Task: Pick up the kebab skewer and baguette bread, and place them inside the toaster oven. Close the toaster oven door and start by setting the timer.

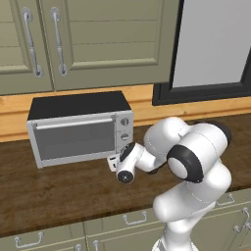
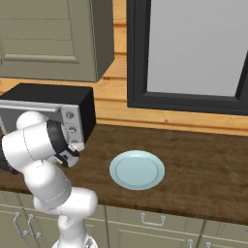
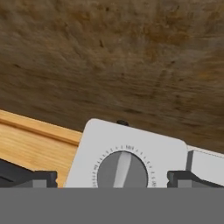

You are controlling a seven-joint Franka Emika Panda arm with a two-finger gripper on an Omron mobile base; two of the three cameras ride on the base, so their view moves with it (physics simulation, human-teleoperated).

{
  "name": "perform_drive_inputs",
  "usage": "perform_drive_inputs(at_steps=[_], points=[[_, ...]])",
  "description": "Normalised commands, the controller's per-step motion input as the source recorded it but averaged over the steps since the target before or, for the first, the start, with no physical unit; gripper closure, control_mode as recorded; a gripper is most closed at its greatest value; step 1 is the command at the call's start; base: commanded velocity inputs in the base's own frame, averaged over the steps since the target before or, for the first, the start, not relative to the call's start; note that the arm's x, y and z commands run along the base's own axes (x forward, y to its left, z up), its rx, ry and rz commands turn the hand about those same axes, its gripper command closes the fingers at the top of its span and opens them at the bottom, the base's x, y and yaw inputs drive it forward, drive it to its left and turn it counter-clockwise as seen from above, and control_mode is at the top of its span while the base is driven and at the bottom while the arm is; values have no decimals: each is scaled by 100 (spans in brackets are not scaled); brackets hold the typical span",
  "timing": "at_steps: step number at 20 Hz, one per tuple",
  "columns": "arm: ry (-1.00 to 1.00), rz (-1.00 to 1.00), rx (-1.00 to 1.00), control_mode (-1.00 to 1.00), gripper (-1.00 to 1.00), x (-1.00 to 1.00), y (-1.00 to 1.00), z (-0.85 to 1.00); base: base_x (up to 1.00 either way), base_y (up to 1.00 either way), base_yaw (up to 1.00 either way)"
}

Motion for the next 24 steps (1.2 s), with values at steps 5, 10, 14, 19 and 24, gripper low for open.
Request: perform_drive_inputs(at_steps=[5,10,14,19,24], points=[[0,0,0,-100,-100,26,0,0,0,0,0],[0,0,0,-100,-100,10,1,-7,0,0,0],[0,0,0,-100,-100,11,1,-9,0,0,0],[0,0,0,-100,-100,14,0,-7,0,0,0],[0,0,0,-100,100,21,0,-10,0,0,0]])
